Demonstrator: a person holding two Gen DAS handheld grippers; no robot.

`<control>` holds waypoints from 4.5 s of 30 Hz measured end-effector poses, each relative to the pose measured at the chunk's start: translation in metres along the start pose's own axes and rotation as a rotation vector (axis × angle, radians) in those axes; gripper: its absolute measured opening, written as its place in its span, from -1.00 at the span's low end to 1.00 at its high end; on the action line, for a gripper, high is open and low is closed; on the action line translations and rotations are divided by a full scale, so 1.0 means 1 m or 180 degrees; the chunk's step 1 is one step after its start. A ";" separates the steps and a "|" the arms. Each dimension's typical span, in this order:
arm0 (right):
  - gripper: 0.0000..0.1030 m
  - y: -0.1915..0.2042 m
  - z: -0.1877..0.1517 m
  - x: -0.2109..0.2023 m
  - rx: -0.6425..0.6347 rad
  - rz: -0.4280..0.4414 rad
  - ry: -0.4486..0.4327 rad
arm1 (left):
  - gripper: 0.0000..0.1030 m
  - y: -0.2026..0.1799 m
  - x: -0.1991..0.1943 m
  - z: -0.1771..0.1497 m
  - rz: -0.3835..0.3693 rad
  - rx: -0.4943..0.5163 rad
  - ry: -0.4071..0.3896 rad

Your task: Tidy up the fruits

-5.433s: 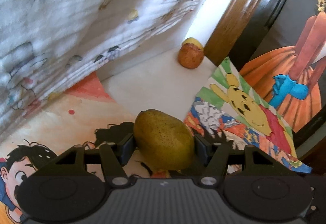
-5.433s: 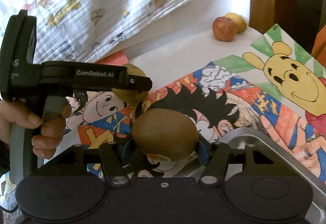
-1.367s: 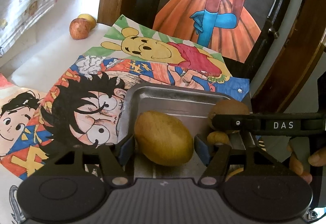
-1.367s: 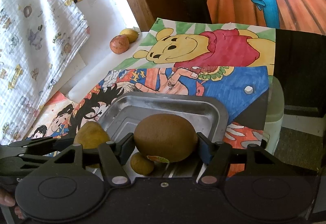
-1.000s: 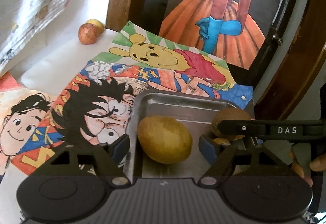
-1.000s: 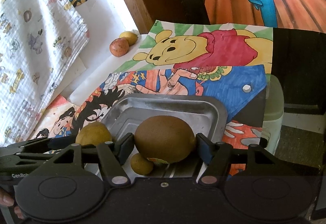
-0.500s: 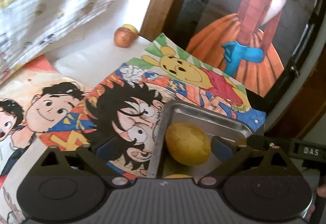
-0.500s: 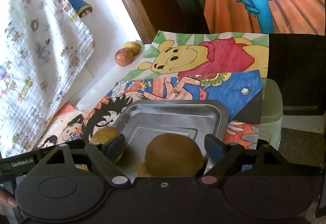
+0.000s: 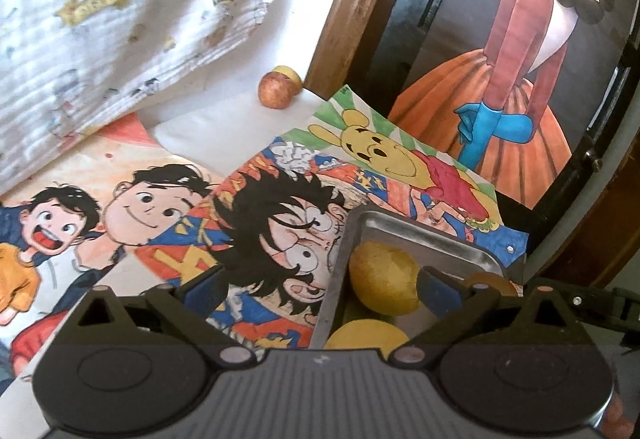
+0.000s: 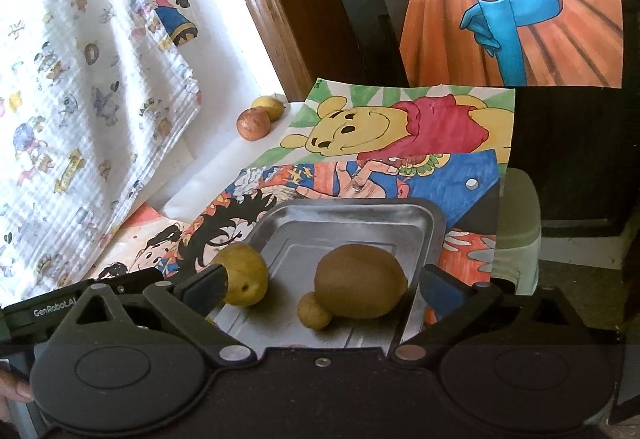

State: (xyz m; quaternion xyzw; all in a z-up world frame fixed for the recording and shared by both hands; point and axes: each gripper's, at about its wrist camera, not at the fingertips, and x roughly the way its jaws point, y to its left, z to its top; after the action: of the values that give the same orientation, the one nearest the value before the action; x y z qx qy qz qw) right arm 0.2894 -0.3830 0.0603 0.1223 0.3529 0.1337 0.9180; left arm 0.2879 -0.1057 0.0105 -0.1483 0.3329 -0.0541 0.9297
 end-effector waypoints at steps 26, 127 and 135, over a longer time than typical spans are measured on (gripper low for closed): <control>0.99 0.060 -0.050 -0.081 -0.0330 -0.0242 -0.0387 | 0.99 0.004 -0.085 -0.030 0.0206 0.0262 -0.0297; 0.99 0.133 -0.235 -0.167 -0.0748 -0.0531 -0.1076 | 0.99 0.063 -0.218 -0.172 0.0158 0.0658 -0.0892; 0.99 0.133 -0.237 -0.164 -0.0745 -0.0523 -0.1036 | 0.99 0.065 -0.216 -0.172 0.0178 0.0625 -0.0838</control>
State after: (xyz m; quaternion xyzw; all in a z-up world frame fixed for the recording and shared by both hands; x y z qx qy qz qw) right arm -0.0102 -0.2825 0.0331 0.0056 0.1908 0.0770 0.9786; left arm 0.0115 -0.0422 -0.0060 -0.0532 0.2052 -0.0406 0.9764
